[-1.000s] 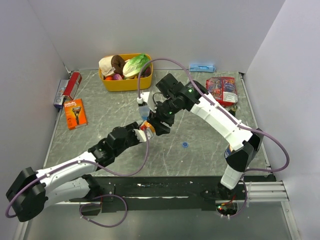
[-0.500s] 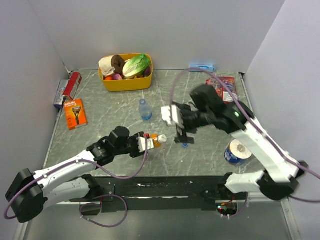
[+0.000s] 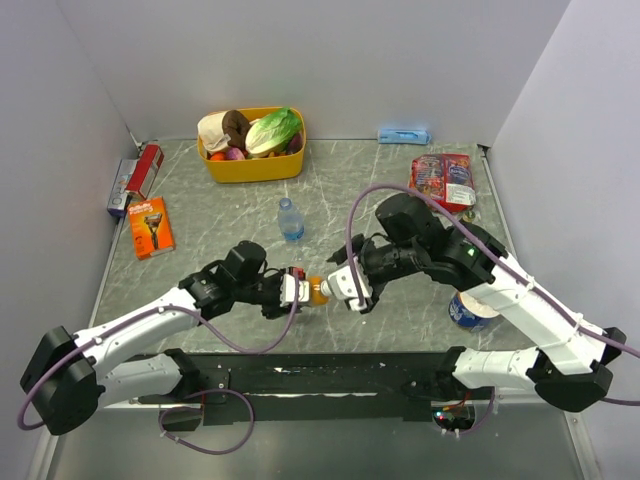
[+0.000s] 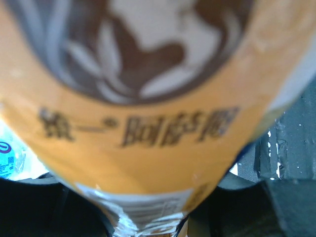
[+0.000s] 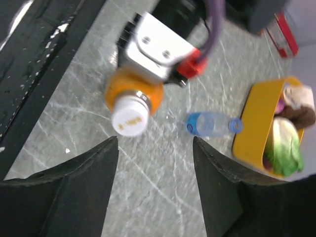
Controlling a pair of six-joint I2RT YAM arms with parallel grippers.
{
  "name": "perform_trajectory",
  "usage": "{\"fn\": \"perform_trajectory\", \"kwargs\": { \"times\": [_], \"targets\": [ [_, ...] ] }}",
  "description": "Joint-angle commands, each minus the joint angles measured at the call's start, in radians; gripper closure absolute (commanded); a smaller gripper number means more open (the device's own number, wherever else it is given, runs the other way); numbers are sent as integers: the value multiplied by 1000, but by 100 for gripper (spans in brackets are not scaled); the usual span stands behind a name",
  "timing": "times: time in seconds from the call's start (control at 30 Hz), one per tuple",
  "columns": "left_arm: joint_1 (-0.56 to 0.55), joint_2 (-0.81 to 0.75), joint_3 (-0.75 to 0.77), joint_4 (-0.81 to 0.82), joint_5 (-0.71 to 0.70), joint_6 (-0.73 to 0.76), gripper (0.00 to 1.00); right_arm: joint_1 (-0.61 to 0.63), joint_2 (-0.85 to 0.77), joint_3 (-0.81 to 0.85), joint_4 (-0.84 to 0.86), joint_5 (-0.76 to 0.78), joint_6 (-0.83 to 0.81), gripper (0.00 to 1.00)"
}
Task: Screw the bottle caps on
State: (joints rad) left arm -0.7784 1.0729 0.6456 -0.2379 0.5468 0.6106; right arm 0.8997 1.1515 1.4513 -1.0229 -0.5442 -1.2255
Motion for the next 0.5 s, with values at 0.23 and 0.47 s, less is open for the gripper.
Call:
{"fn": "perform_trajectory", "kwargs": {
  "times": [0.23, 0.47],
  "targets": [
    [37, 38, 62, 29, 81, 2, 99, 85, -3, -23, -71, -45, -158, 39],
    [39, 38, 75, 34, 97, 9, 99, 90, 31, -32, -8, 16, -115, 40]
  ]
}}
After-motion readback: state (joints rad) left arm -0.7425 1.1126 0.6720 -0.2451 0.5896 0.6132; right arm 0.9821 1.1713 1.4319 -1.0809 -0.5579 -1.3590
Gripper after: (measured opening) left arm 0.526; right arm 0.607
